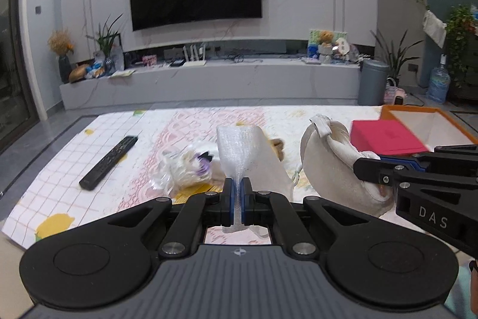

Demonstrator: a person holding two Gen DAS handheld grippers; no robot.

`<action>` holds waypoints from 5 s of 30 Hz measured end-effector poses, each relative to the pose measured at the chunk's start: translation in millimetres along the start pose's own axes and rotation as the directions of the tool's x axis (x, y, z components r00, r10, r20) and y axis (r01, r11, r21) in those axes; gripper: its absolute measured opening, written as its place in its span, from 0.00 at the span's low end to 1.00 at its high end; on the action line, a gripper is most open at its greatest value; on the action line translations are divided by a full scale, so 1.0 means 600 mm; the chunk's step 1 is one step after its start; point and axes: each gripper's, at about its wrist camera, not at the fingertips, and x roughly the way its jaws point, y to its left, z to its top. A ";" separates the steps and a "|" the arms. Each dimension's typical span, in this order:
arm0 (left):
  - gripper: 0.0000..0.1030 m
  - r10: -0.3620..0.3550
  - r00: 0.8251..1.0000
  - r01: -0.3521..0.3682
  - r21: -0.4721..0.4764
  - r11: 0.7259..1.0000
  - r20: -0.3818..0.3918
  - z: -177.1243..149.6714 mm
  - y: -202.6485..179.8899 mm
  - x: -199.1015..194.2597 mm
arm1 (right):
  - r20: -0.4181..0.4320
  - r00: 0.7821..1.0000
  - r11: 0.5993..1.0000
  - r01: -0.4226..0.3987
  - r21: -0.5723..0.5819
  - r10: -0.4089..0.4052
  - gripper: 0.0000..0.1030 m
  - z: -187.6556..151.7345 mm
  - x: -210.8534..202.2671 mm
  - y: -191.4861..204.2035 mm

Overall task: Organize soft objects
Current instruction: 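Carry cloth bag and white sheet into the white box and release both, then grasp the white plastic bag with left gripper while right gripper grasps the yellow cloth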

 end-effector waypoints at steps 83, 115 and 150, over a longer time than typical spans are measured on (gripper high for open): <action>0.67 -0.356 0.916 0.397 0.302 0.867 -0.183 0.106 -0.432 0.189 | -0.376 0.837 0.904 0.427 -0.003 -0.397 0.62 -0.033 -0.015 -0.462; 0.75 -0.145 0.989 0.141 -0.151 0.978 -0.014 0.020 0.031 0.088 | -0.069 0.991 0.990 0.116 0.078 -0.111 0.83 0.007 0.008 -0.106; 0.84 0.020 0.998 -0.009 0.162 0.987 -0.065 -0.008 0.123 0.275 | -0.145 0.988 0.994 -0.058 -0.092 0.044 0.80 0.017 0.405 -0.044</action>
